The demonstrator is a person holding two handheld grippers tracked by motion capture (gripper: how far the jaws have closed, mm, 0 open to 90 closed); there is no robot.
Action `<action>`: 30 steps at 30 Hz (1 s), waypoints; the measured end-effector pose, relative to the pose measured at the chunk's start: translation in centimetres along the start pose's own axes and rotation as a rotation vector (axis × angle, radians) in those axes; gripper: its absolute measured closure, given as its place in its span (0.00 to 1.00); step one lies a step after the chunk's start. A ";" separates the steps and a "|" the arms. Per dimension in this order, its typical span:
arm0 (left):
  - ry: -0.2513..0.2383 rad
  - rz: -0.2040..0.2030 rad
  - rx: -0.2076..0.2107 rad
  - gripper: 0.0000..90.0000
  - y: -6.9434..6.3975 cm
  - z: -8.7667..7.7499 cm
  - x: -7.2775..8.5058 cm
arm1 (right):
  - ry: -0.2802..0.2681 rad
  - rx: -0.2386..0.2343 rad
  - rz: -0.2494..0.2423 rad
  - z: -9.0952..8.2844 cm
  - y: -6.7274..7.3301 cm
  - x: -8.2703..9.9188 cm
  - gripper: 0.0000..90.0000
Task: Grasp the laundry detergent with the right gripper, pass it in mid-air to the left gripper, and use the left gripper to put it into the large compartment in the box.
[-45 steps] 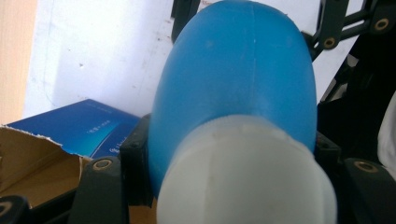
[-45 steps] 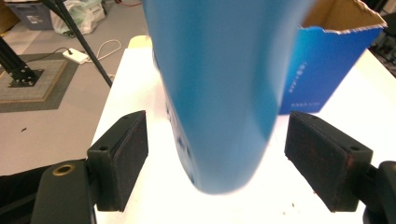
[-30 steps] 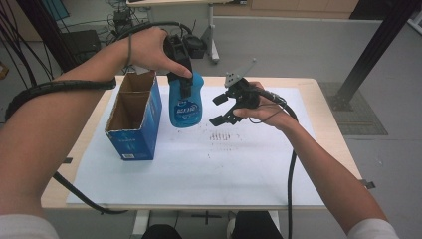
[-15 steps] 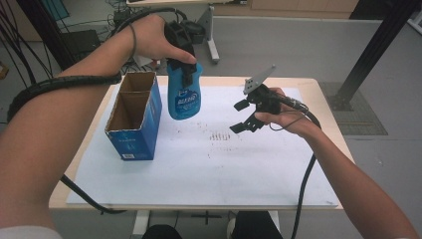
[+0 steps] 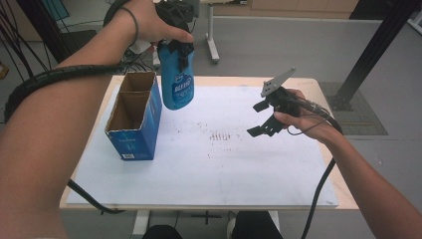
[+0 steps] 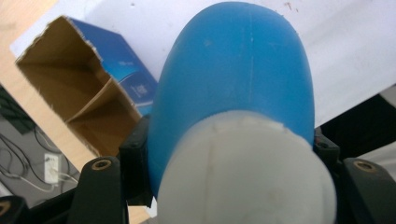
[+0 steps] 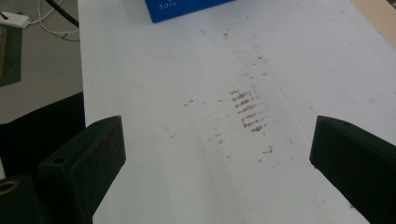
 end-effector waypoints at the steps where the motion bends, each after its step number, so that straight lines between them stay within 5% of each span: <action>1: 0.003 -0.043 0.000 0.42 0.4 -0.4 0.0 | 0.005 0.003 0.000 -0.3 0.1 0.0 0.04; 7: 0.007 -0.140 -0.009 0.42 1.7 -1.2 0.2 | 0.019 0.017 -0.005 -0.7 0.6 0.0 0.04; 8: 0.011 -0.181 -0.018 0.42 2.4 -1.6 0.4 | 0.026 0.022 -0.007 -0.8 0.7 0.0 0.04; 12: 0.015 -0.210 -0.025 0.42 3.2 -2.0 0.7 | 0.040 0.027 -0.006 -0.9 0.8 0.2 0.04; 18: 0.000 -0.333 -0.022 0.42 5.9 -3.8 2.0 | 0.064 0.041 -0.003 -1.2 0.9 0.7 0.04; 30: 0.002 -0.460 -0.043 0.42 9.6 -5.6 4.3 | 0.078 0.048 -0.009 -1.2 0.6 0.8 0.04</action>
Point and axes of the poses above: each handheld gripper's, and its own axes: z roughly forward along the jaws, x roughly out of its underside, y roughly to its left, the point moved 1 cm from there along z, roughly forward along the jaws, and after that the axes turned 11 degrees about -x, right-handed, at the moved point
